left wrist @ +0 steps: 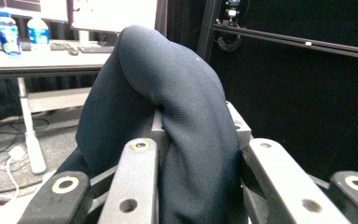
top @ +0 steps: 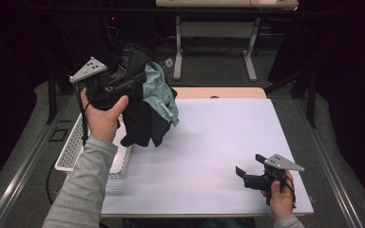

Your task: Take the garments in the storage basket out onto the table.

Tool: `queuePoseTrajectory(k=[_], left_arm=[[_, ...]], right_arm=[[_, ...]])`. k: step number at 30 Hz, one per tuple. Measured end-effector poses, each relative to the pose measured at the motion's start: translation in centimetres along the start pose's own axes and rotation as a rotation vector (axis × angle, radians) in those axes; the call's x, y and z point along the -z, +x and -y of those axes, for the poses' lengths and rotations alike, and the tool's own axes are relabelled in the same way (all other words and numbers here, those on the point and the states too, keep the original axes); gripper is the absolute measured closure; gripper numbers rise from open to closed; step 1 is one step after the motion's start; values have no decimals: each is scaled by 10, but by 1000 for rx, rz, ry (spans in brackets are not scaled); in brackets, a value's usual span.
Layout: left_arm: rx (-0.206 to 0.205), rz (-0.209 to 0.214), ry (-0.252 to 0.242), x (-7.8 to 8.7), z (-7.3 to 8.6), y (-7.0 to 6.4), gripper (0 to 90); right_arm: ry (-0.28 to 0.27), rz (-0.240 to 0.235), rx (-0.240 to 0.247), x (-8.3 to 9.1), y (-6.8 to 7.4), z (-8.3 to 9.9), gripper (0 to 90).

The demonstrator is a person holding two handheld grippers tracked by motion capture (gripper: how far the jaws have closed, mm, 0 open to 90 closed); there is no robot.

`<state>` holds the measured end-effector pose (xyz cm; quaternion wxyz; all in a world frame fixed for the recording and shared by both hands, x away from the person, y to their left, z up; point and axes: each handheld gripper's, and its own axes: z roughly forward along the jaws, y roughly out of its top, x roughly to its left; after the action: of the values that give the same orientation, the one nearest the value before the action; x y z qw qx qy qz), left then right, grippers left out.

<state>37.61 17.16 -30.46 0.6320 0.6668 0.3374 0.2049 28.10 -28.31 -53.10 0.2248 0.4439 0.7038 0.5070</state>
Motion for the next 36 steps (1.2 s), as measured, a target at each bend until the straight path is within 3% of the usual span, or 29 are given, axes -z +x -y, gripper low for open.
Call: queuePoseTrajectory(k=[17,36], left_arm=[[37,63,23,-22,30,-6,731],[75,142,60,-56,68,-27,728]], right_arm=[[5,-2,4,0,0,0,43],[2,-4,-5,0,-1,1,44]])
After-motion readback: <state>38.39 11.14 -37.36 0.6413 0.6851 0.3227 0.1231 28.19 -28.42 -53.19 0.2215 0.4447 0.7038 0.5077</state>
